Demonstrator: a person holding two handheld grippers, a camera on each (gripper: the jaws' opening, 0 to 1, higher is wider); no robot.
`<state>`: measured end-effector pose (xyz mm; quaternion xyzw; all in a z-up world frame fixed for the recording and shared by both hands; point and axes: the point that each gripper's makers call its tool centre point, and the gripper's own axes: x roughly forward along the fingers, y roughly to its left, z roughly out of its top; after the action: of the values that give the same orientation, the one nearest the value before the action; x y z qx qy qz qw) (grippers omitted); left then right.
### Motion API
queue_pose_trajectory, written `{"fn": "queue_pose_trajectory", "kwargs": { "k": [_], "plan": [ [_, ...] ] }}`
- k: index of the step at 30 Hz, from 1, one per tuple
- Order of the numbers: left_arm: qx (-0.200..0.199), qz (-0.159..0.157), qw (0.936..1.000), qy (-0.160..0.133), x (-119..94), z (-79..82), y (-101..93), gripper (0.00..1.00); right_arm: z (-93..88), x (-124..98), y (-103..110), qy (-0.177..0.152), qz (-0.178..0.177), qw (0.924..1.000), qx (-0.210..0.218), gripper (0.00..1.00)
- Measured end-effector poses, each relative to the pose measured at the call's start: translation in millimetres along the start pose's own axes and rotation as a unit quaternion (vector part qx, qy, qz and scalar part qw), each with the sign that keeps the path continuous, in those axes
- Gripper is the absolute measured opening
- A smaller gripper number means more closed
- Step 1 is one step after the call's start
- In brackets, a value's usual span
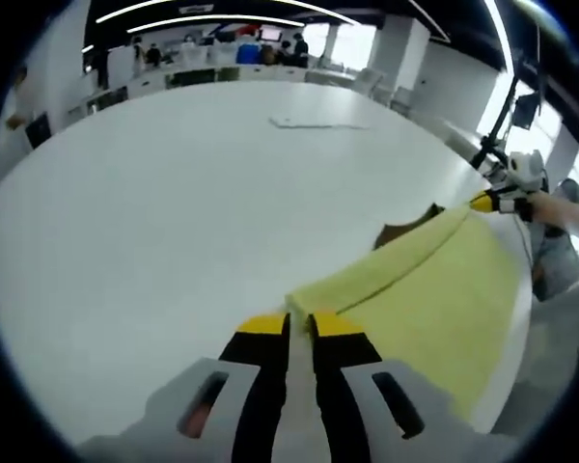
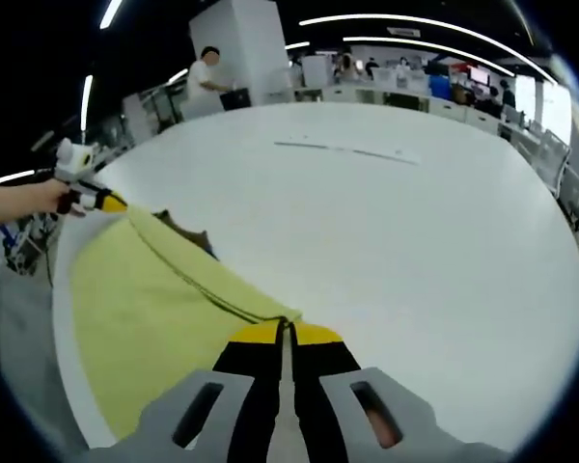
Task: Fold the garment on the visible template until the final outline fits inside the template.
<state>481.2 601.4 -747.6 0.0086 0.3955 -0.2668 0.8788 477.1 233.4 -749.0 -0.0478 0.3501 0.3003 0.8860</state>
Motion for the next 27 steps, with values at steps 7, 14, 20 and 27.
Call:
{"fn": "queue_pose_trajectory", "kwargs": {
  "k": [7,14,20,27],
  "plan": [
    [-0.002,0.0,1.0,0.001,3.8,1.8,0.1,0.0,4.2,-2.1,-0.7,-0.006,-0.002,1.0,0.0,0.03],
    [-0.009,0.002,1.0,-0.003,2.4,13.4,1.2,0.0,12.6,-6.4,-2.7,-0.016,-0.003,0.9999,-0.002,0.03],
    [-0.015,0.007,0.9997,-0.017,2.7,26.0,5.3,0.0,23.6,-6.0,-6.5,-0.03,-0.006,0.9995,0.007,0.03],
    [-0.022,0.02,0.9994,-0.018,10.8,31.1,13.7,0.0,26.0,3.9,-13.8,-0.021,-0.011,0.9996,0.014,0.03]
  ]
}}
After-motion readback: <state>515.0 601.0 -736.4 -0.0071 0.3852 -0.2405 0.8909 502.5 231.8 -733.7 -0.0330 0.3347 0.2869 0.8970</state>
